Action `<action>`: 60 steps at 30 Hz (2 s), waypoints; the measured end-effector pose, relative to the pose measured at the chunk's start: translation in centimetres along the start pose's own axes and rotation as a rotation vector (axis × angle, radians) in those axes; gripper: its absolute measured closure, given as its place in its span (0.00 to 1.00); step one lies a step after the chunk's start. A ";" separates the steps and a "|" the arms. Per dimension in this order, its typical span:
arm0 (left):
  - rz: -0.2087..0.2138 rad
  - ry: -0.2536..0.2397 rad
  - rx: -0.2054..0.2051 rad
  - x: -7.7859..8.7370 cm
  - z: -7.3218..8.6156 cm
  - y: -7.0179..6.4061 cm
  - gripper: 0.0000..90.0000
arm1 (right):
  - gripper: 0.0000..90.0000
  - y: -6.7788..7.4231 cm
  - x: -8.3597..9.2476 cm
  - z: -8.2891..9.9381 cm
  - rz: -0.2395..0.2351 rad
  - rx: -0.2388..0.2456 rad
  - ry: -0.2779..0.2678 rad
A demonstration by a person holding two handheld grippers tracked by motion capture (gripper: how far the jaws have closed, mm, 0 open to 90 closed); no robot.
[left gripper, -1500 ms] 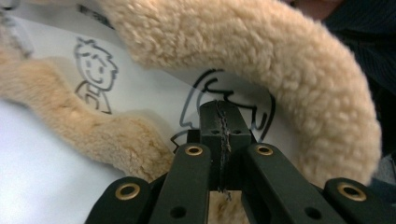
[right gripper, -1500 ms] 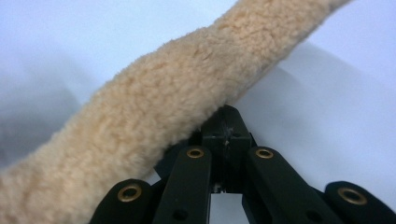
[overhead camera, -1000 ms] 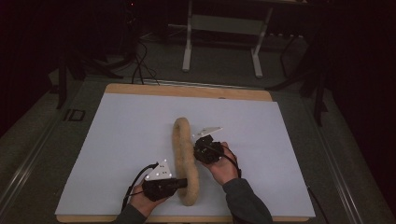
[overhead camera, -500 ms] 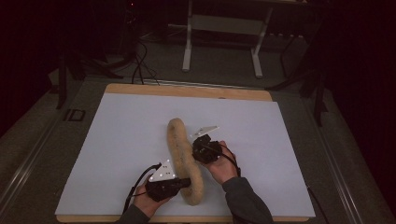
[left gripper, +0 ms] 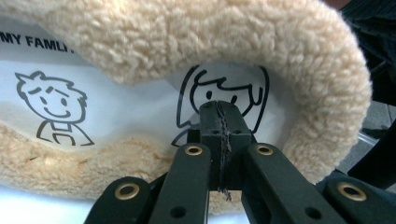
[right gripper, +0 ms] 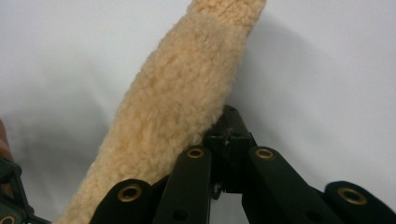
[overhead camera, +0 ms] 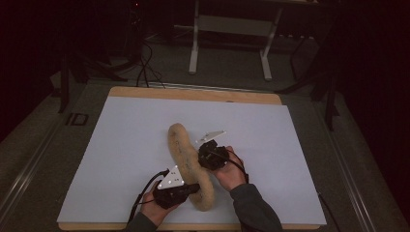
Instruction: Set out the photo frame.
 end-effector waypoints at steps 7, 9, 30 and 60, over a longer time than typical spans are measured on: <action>0.000 0.010 -0.008 -0.1 0.1 -0.1 1.00 | 0.93 -0.6 1.1 0.4 0.013 -0.040 -0.027; -0.003 0.009 -0.011 0.0 0.1 0.0 1.00 | 0.89 -0.7 1.8 0.6 0.010 -0.063 -0.042; -0.135 -0.003 0.034 2.2 0.3 2.4 0.84 | 0.58 0.3 6.2 1.8 -0.119 -0.175 -0.178; -0.269 -0.023 0.122 4.1 0.6 5.6 0.78 | 0.36 4.5 4.8 6.6 -0.120 -0.110 -0.075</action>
Point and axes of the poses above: each handheld gripper's, and its own axes: x roughly backward along the jaws, z roughly out of its underside, y roughly to its left, the point moved 5 cm from there along -x, roughly forward along the jaws, and after that the axes turned 6 degrees about y, right-handed, at the moved point
